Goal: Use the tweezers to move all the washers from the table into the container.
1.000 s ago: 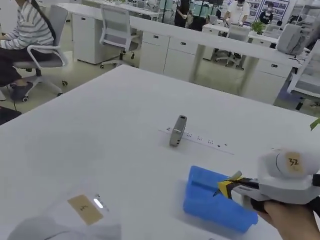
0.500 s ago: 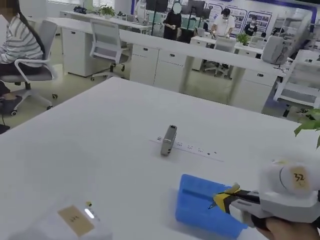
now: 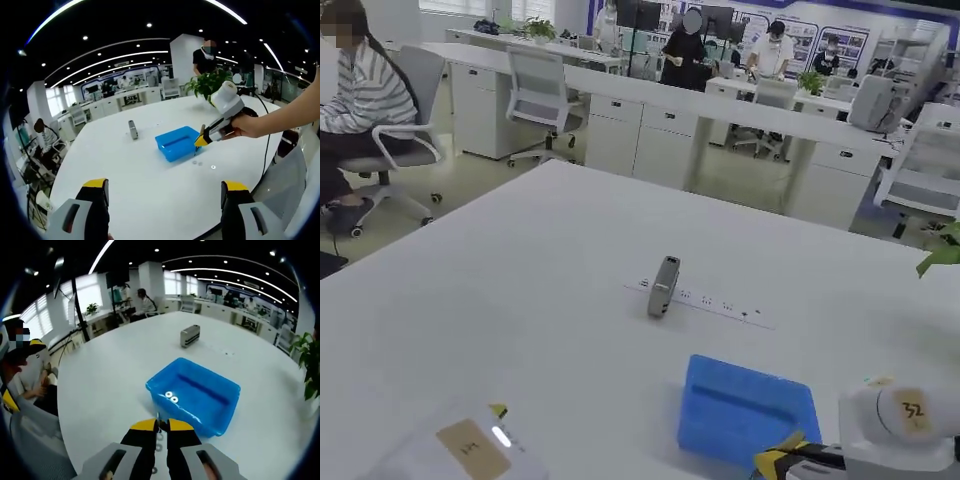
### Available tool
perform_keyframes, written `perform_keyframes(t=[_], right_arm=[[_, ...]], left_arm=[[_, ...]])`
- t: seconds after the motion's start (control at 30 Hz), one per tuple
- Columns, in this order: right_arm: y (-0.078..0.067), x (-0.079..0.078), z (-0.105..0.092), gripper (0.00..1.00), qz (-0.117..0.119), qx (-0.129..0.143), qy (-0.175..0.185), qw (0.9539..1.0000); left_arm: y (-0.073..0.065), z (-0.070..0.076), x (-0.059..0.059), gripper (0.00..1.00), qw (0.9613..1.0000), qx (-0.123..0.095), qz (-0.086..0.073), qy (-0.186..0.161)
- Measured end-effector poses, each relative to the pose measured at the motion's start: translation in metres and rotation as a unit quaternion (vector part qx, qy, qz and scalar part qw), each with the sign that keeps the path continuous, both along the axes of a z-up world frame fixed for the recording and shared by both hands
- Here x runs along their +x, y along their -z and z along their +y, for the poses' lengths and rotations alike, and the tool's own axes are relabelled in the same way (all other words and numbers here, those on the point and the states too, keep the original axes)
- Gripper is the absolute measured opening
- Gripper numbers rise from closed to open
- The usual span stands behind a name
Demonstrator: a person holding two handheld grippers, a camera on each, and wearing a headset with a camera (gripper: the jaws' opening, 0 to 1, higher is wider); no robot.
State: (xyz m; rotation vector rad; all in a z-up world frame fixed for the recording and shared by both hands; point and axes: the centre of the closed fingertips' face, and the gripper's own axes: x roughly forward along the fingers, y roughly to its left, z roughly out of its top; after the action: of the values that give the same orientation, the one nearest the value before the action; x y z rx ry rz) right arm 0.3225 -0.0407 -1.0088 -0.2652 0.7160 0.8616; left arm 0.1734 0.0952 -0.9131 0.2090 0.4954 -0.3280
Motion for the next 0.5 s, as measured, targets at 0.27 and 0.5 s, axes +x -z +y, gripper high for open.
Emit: perform_keyframes(t=[0.27,0.5], right_arm=[[0.012,0.000,-0.001,0.03,0.025,0.002,0.010,0.9996],[0.022,-0.003,-0.002,0.03,0.038,-0.001,0.012,0.9992]], left_arm=[[-0.003,-0.002,0.004,0.95,0.9999,0.008,-0.005,0.006],[-0.001,-0.003,0.003,0.95,1.0000,0.005,-0.003,0.001]])
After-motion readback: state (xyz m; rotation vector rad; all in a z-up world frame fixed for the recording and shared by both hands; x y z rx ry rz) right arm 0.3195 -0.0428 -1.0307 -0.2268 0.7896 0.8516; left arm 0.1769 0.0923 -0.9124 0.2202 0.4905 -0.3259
